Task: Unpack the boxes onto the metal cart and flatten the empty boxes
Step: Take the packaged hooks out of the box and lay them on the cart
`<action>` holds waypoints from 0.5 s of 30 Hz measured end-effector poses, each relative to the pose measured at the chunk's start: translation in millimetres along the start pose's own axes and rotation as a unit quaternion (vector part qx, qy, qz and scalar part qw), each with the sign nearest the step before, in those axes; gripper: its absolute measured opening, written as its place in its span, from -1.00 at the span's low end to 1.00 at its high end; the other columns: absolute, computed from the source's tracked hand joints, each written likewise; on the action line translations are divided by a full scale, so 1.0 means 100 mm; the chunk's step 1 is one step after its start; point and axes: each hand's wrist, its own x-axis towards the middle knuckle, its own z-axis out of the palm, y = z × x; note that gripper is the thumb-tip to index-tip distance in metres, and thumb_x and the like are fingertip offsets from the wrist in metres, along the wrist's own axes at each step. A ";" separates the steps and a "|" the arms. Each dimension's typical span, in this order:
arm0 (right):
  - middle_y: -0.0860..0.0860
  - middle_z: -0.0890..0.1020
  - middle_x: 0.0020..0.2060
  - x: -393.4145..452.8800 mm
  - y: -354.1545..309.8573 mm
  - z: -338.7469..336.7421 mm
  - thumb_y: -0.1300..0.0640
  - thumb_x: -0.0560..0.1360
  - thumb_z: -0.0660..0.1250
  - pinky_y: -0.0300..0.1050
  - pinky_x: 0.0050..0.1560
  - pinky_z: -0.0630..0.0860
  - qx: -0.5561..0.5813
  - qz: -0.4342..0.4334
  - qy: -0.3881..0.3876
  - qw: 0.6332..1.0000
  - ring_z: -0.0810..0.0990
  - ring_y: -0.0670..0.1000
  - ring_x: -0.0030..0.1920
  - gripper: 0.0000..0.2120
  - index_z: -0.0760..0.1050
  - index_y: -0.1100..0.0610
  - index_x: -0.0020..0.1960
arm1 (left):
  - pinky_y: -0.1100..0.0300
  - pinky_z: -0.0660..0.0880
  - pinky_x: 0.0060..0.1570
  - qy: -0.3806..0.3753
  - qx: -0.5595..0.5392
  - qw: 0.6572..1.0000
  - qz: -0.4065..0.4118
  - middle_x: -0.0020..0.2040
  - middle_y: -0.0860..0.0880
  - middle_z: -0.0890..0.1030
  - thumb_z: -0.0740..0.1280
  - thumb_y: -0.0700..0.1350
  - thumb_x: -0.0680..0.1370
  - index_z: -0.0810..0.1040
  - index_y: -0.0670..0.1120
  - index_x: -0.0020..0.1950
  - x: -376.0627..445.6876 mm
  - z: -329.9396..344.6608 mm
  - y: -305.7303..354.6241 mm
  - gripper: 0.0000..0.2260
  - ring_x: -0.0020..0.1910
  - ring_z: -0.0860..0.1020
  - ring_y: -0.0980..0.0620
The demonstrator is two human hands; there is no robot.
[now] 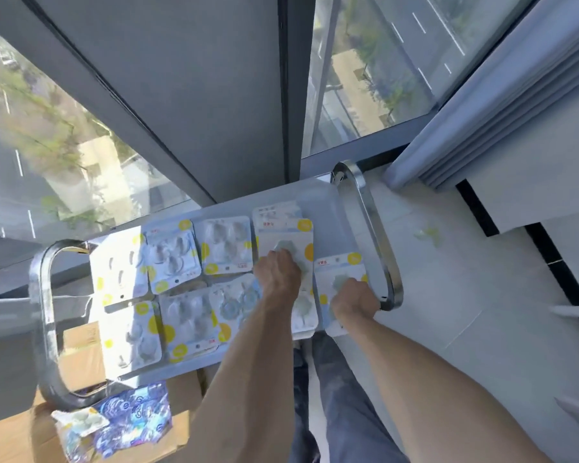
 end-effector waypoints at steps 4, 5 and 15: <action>0.05 0.65 0.05 0.22 -0.02 0.03 0.19 0.51 0.32 -0.15 -0.15 0.48 -0.016 -0.008 -0.028 0.999 0.63 0.08 0.08 -0.80 0.54 0.10 0.13 | 0.09 0.48 0.03 0.010 0.038 0.999 0.012 0.19 -0.07 0.59 0.19 -0.15 0.61 0.54 -0.06 0.27 0.28 -0.07 0.28 -0.73 0.19 0.58 -0.12; 0.04 0.64 0.06 0.27 -0.01 0.04 0.20 0.52 0.31 -0.15 -0.16 0.47 -0.023 -0.009 -0.038 0.999 0.63 0.07 0.09 -0.78 0.53 0.10 0.16 | 0.10 0.49 0.03 0.012 0.045 0.999 0.015 0.19 -0.07 0.59 0.19 -0.16 0.61 0.54 -0.05 0.26 0.36 -0.08 0.34 -0.73 0.18 0.58 -0.11; 0.05 0.63 0.10 0.54 0.08 0.15 0.13 0.54 0.30 -0.09 -0.02 0.57 -0.007 -0.027 -0.071 0.997 0.62 0.09 0.13 -0.77 0.52 0.12 0.18 | 0.13 0.52 -0.04 -0.022 0.064 0.997 0.037 0.11 -0.05 0.63 0.35 -0.23 0.51 0.60 -0.05 0.19 0.72 -0.06 0.83 -0.73 0.12 0.62 -0.10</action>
